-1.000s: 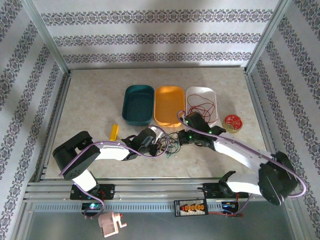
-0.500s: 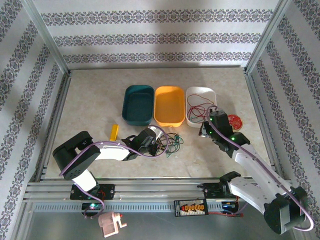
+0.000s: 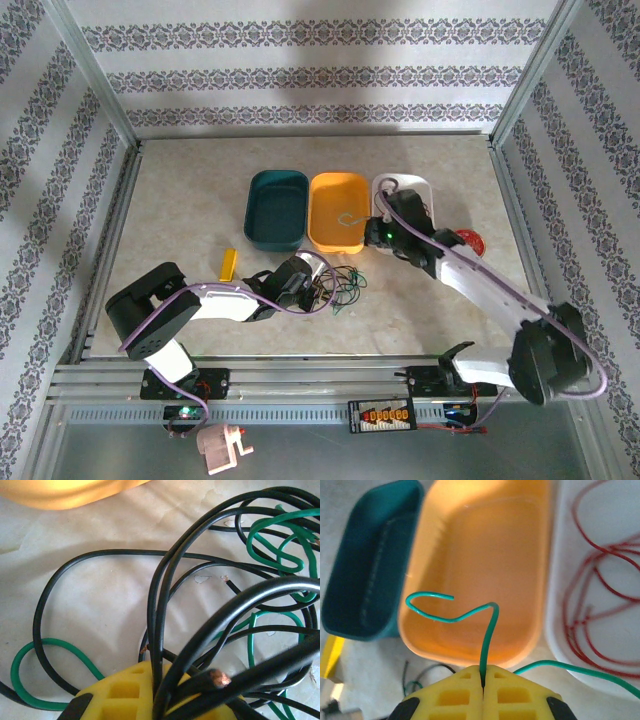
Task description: Untangle the cables
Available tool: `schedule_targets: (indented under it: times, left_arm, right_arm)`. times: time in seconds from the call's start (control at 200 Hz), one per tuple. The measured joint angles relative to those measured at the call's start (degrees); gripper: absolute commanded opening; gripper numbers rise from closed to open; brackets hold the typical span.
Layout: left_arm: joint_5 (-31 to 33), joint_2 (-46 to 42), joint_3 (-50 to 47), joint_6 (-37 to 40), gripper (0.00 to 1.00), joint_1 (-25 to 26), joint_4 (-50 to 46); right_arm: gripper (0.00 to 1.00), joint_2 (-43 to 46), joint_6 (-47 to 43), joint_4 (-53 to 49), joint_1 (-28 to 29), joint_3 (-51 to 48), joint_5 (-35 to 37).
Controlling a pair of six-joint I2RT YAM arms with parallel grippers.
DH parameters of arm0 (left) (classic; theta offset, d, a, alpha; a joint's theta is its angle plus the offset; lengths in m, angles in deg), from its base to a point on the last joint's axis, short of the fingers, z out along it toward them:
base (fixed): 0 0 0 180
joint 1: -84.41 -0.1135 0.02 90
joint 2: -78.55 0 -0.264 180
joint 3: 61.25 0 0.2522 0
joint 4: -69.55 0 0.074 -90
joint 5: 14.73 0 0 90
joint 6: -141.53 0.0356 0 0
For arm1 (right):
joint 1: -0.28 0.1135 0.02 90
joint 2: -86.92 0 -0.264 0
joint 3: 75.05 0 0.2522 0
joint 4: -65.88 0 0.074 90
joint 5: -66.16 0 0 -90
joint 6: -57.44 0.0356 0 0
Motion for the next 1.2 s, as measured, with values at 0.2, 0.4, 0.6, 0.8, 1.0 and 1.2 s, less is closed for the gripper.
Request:
schedule_targets:
  times: [0.2,0.4,0.6,0.8,1.0,1.2]
  left_arm:
    - [0.0,0.0,-0.2,0.0,0.0,0.0,0.3]
    - [0.3,-0.3,-0.5,0.0,0.0,0.0,0.2]
    - [1.3,-0.9,-1.0,0.0,0.0,0.0,0.2]
    - [1.5,-1.0,-1.1,0.0,0.0,0.0,0.2]
    - [1.5,-1.0,-1.2,0.0,0.0,0.0,0.2]
    - [1.5,-1.0,-1.2,0.0,0.0,0.0,0.2]
  right_arm:
    - [0.0,-12.9,0.9,3.0,0.9,8.5,-2.0]
    - [0.01,-24.0,1.6,3.8,0.9,13.4,-4.4]
    - [0.32,-26.3,2.9,3.8,0.9,14.0,-5.7]
    - [0.37,-17.5,2.1,3.0,1.1,8.9,-5.0]
    - [0.36,-3.6,-0.3,-0.2,2.1,-1.0,-5.5]
    - [0.36,0.8,-2.8,-5.8,3.5,-8.1,-9.4]
